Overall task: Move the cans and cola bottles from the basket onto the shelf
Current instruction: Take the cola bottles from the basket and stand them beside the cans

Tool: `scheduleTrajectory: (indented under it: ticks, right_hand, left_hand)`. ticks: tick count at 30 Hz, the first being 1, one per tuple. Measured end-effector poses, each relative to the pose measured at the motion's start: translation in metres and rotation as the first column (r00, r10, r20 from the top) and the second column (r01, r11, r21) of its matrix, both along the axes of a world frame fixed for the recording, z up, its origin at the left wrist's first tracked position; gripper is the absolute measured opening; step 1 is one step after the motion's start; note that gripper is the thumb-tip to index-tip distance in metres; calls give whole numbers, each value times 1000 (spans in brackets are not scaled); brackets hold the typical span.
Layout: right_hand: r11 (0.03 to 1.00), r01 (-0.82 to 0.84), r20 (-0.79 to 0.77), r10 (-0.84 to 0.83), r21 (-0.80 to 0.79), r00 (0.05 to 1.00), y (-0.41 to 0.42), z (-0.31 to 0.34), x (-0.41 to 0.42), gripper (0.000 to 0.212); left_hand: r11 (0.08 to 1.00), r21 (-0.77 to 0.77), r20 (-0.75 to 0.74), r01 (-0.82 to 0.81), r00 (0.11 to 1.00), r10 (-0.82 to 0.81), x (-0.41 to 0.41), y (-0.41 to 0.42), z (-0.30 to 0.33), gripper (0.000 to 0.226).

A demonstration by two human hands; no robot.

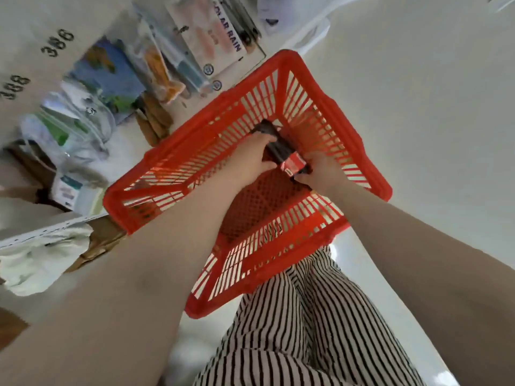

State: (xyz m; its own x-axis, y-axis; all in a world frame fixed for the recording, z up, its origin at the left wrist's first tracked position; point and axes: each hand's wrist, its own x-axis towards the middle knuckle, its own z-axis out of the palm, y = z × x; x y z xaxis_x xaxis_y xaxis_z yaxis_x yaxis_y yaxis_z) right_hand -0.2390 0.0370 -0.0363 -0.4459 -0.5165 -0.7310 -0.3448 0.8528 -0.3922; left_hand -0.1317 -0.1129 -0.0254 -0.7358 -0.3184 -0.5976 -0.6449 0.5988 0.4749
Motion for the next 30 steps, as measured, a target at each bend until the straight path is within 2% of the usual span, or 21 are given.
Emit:
scheduleTrajectory:
  ticks: [2,5,9,13,15,18,23,26,30]
  right_hand:
    - [999,41,3,-41,30,999,-1,-26,3,53]
    - [989,119,-2,-120,91,993,2,-54,11,50]
    - [979,182,-39,-179,92,983,2,-80,17,55]
    - [980,129,-56,-122,149,991,-3,-92,17,58]
    - [986,68,-60,-59,155,996,-4,-92,17,57]
    - [989,-53,-22,56,137,998,-7,-83,19,54]
    - [979,-203,63,202,9,977,-19,-44,23,56]
    - [969,-232,118,241,-87,963,-29,-3,14,60]
    - [954,-165,128,202,-249,971,-33,67,0,62]
  left_hand:
    - [998,24,-43,64,997,-63,-9,-5,-26,61]
    - [974,-55,-54,221,973,-224,-20,-13,-57,65]
    - [817,-238,114,525,850,-514,-31,-17,-86,74]
    - [700,-345,212,626,778,-591,-32,-12,-99,74]
    - [698,-332,244,634,773,-586,-25,-11,-103,71]
    - [758,-276,235,591,806,-543,1,-14,-100,70]
    - [894,-208,139,398,916,-376,54,-21,-59,63]
    - [970,-110,72,218,975,-211,81,-22,-18,63]
    - [998,62,-10,-3,1000,4,100,-11,50,57]
